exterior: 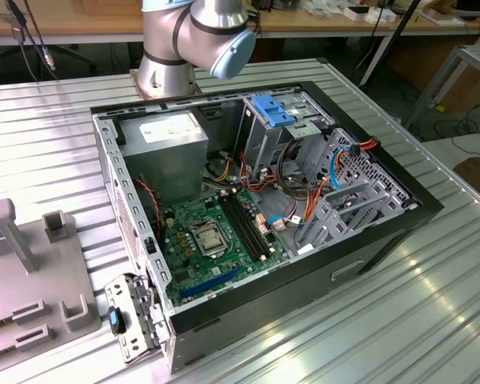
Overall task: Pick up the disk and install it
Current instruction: 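Pick up the disk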
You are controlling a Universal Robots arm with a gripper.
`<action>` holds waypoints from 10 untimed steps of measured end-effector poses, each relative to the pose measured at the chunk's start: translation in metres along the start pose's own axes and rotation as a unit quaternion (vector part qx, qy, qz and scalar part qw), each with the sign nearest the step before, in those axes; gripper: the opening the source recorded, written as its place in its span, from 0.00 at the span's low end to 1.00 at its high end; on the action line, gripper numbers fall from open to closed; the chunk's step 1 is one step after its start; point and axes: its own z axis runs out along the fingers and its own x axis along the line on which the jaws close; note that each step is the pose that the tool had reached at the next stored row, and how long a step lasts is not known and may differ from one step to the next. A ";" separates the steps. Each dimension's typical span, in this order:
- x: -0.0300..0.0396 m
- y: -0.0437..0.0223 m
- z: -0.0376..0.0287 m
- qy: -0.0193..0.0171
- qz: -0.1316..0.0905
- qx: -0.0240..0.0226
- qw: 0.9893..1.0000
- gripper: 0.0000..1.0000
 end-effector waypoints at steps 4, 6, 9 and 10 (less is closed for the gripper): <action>0.0003 -0.0067 0.0012 0.000 0.000 0.000 1.000 0.37; 0.0006 -0.0111 0.0016 0.000 0.000 0.000 1.000 0.37; 0.0011 -0.0169 0.0022 0.000 0.000 0.000 1.000 0.37; 0.0012 -0.0206 0.0025 0.000 0.000 0.000 1.000 0.37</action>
